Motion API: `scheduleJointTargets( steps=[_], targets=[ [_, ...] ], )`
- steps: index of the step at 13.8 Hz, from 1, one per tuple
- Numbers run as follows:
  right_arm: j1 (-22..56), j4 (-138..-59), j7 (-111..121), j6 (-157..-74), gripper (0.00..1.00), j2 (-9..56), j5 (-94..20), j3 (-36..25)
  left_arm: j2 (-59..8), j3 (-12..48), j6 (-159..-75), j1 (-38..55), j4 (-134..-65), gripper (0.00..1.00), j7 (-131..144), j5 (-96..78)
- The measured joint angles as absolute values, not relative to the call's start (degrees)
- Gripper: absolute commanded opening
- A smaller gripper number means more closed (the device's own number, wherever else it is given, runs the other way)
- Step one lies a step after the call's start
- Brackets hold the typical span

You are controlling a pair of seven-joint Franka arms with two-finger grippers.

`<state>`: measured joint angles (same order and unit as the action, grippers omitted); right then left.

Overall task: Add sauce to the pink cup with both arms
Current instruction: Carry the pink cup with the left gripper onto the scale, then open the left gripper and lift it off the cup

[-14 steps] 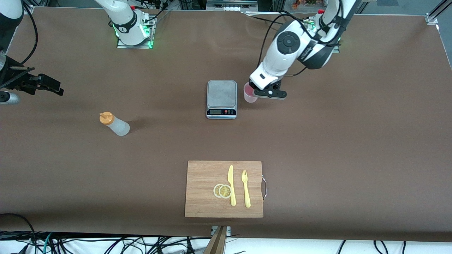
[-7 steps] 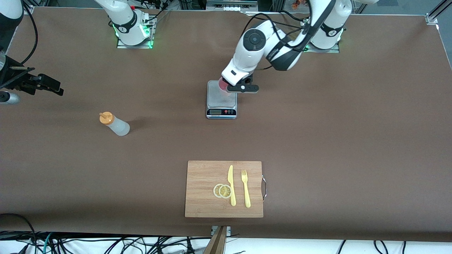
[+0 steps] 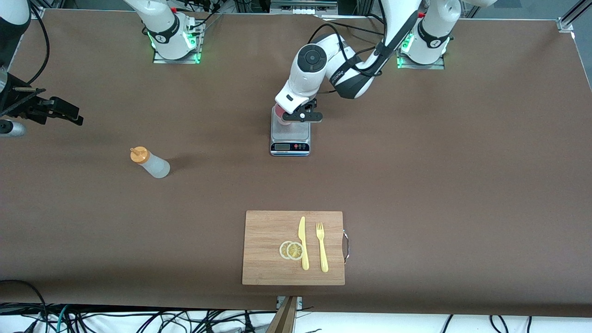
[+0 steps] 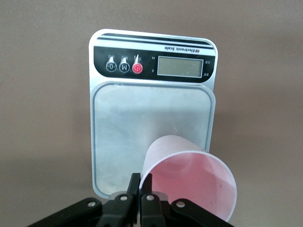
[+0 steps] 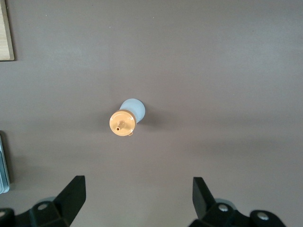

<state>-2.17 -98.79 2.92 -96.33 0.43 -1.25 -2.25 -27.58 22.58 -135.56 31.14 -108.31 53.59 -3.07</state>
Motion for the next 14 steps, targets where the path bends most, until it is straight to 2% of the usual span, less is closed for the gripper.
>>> scheduleJointTargets(
  steps=[2,3,4,5,7,9,10,11,12,14],
  targets=[
    [-2.2,-98.8,2.9,-96.3,1.00,0.4,-1.3,-2.3,-28.1,22.2,-135.6,31.1,-107.2,0.00,53.6,-2.2],
    [-2.2,-98.8,2.9,-96.3,1.00,0.4,-1.3,-2.3,-28.3,22.0,-135.6,31.1,-106.6,0.07,53.6,-1.9],
    [-2.2,-98.8,2.9,-96.3,1.00,0.4,-1.3,-2.3,-28.5,21.9,-135.6,31.1,-106.3,0.26,53.6,-1.8],
    [-2.2,-98.8,2.9,-96.3,1.00,0.4,-1.3,-2.3,-28.6,21.9,-135.6,31.1,-106.1,0.33,53.6,-1.8],
    [-2.2,-98.8,2.9,-96.3,1.00,0.4,-1.3,-2.3,-28.8,21.9,-135.6,31.1,-106.0,0.40,53.6,-1.8],
    [-2.2,-98.8,2.9,-96.3,1.00,0.4,-1.3,-2.3,-28.9,21.8,-135.6,31.1,-105.9,0.42,53.6,-1.8],
    [-2.2,-98.8,2.9,-96.3,1.00,0.4,-1.3,-2.3,-28.9,21.7,-135.6,31.1,-105.9,0.56,53.6,-1.8],
    [-2.2,-98.8,2.9,-96.3,1.00,0.4,-1.3,-2.3,-29.0,21.7,-135.6,31.1,-105.8,0.83,53.6,-1.8],
    [-2.2,-98.8,2.9,-96.3,1.00,0.4,-1.3,-2.3,-29.0,21.6,-135.6,31.1,-105.7,1.00,53.6,-1.8],
    [-2.1,-98.8,2.9,-95.7,1.00,0.4,-1.1,-2.2,-29.0,21.4,-135.6,31.1,-105.1,1.00,53.6,-1.8]
  ],
)
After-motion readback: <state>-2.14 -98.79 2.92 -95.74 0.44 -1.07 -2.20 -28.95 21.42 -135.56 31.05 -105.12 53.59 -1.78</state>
